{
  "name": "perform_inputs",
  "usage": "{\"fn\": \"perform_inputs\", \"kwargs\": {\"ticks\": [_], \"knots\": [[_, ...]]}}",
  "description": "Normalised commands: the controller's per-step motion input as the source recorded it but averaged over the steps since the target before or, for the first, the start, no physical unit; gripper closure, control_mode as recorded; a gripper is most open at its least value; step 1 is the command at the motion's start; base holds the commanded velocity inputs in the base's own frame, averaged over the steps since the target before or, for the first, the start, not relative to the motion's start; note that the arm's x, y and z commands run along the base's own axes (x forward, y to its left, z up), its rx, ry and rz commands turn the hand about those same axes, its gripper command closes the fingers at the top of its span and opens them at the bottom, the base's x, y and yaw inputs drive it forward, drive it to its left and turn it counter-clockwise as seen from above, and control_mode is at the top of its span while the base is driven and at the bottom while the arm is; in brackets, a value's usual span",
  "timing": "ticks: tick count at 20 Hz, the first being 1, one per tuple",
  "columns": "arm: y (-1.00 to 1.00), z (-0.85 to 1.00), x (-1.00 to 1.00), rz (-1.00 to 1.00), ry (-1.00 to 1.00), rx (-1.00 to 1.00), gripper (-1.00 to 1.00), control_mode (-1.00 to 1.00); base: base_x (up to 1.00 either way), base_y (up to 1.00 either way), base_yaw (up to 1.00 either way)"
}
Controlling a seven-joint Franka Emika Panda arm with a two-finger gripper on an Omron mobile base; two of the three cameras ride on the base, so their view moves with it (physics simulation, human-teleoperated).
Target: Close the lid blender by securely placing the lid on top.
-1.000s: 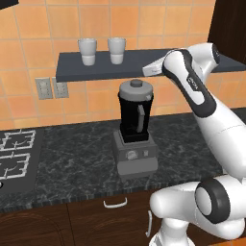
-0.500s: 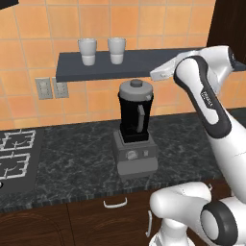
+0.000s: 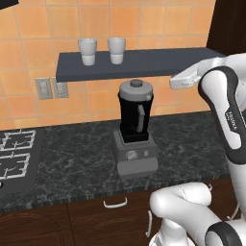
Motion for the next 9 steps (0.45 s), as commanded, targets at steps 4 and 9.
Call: {"fn": "perform_inputs", "kwargs": {"ticks": [4, 9], "knots": [[-0.42, 0.0, -0.16, 0.0, 0.05, 0.0, 1.0, -1.0, 0.0, 0.0, 0.0], [-0.44, 0.0, -0.25, 0.0, 0.05, 0.0, 1.0, -1.0, 0.0, 0.0, 0.0]]}}
